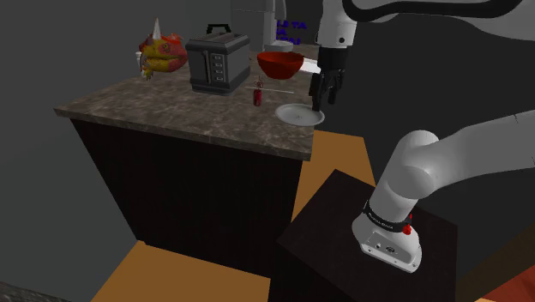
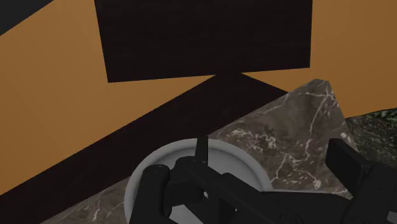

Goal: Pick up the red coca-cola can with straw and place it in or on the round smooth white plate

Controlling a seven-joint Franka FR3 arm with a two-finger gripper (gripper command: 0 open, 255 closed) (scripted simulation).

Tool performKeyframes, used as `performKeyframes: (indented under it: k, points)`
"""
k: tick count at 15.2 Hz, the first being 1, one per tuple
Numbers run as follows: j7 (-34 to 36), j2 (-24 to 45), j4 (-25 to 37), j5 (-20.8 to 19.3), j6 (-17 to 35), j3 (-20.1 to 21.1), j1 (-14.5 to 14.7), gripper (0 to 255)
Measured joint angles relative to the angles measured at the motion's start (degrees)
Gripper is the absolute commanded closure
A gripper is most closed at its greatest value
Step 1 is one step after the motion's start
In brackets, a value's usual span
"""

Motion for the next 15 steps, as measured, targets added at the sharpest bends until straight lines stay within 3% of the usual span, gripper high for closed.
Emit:
performKeyframes:
  k: [3, 15]
  points:
    - [-0.42, 2.38, 0.87, -0.39, 2.00, -0.29, -0.23, 0]
    - [-1.12, 25.11, 15.84, -1.89, 15.44, -0.73, -1.28, 0]
